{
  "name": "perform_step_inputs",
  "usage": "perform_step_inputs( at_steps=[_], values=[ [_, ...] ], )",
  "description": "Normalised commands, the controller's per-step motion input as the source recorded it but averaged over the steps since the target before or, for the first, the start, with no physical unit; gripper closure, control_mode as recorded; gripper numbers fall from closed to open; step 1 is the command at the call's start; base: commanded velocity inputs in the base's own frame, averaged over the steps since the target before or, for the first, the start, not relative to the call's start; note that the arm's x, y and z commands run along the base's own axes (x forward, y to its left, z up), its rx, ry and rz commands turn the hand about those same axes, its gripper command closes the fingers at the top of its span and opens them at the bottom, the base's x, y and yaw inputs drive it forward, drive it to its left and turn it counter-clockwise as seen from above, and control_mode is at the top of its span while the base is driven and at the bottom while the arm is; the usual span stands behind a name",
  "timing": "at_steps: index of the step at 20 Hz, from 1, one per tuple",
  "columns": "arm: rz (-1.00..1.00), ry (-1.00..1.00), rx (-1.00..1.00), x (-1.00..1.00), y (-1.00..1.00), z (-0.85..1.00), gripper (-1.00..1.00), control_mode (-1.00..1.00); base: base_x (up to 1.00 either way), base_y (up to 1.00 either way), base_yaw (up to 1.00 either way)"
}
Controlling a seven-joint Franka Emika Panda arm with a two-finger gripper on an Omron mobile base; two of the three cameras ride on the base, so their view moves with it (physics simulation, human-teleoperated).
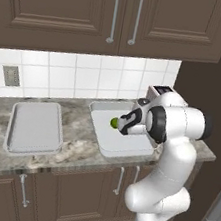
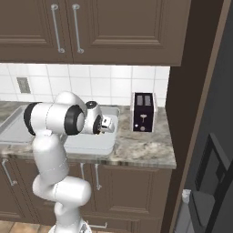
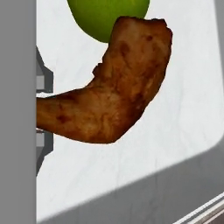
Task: Place one lime and one chicken drumstick in each tupperware on the nearby counter, to pack two identical lunches.
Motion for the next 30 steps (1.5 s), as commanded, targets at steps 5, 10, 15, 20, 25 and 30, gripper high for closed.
perform_step_inputs(
  at_steps=[5, 10, 15, 20, 25, 30],
  values=[
    [0.00, 0.02, -0.01, -0.17, 0.12, 0.58, -1.00, -1.00, 0.00, 0.00, 0.00],
    [0.00, 0.00, -0.04, -0.73, 0.07, 0.96, -1.00, -1.00, 0.00, 0.00, 0.00],
    [0.00, 0.00, -0.05, -1.00, -0.05, 0.26, -1.00, -1.00, 0.00, 0.00, 0.00],
    [0.00, -0.01, 0.00, -1.00, -0.18, 0.48, -1.00, -1.00, 0.00, 0.00, 0.00],
    [0.00, -0.05, 0.00, -1.00, -0.15, 0.71, -1.00, -1.00, 0.00, 0.00, 0.00],
    [0.04, -0.11, 0.00, -1.00, -0.07, 0.67, -1.00, -1.00, 0.00, 0.00, 0.00]
  ],
)
